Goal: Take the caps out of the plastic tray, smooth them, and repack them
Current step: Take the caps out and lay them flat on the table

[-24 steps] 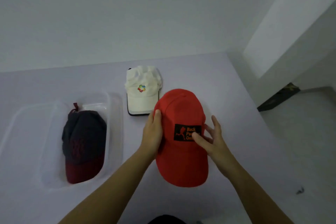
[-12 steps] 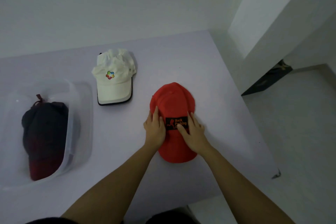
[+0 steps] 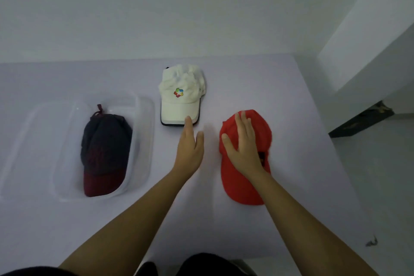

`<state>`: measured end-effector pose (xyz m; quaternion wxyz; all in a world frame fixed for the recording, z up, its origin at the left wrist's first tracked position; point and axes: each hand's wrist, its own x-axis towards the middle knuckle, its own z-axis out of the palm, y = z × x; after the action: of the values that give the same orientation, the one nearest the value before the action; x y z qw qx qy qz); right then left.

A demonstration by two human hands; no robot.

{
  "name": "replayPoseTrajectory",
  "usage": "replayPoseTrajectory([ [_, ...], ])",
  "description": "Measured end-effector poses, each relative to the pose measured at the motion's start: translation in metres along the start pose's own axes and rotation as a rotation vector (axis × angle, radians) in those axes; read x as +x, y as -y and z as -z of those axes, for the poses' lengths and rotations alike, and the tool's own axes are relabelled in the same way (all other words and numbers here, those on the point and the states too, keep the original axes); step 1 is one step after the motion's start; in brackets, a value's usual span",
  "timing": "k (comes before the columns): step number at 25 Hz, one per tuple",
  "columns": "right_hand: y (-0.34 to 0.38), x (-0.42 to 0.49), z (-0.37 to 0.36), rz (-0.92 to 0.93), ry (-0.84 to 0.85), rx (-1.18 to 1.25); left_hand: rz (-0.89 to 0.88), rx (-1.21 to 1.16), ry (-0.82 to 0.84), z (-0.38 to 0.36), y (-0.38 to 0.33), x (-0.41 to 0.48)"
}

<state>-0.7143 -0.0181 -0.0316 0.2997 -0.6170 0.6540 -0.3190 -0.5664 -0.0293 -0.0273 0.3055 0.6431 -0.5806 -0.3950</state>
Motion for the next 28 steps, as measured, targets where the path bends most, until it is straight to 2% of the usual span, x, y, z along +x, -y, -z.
replayPoseTrajectory([
  [5,0.075,0.007,-0.09,0.135,0.15,0.034,0.081,0.014,-0.196,0.113,0.041,-0.006],
  [9,0.133,0.004,-0.163,0.15,0.261,0.09,0.222,0.042,-0.316,0.189,0.096,-0.013],
  [12,0.166,0.01,-0.208,0.098,0.323,0.006,0.355,0.033,-0.271,0.224,0.13,-0.014],
  [16,0.191,0.028,-0.253,-0.142,0.468,0.005,0.439,-0.13,-0.119,0.243,0.159,-0.006],
  [19,0.193,0.037,-0.263,-0.246,0.486,0.007,0.431,-0.166,-0.054,0.249,0.171,0.0],
  [22,0.198,0.041,-0.252,-0.21,0.433,0.052,0.422,-0.124,-0.058,0.259,0.16,0.002],
  [25,0.214,0.046,-0.215,-0.197,0.411,0.192,0.242,-0.112,-0.139,0.278,0.137,-0.002],
  [28,0.232,0.038,-0.164,-0.159,0.39,0.397,0.132,-0.36,-0.23,0.292,0.092,-0.011],
])
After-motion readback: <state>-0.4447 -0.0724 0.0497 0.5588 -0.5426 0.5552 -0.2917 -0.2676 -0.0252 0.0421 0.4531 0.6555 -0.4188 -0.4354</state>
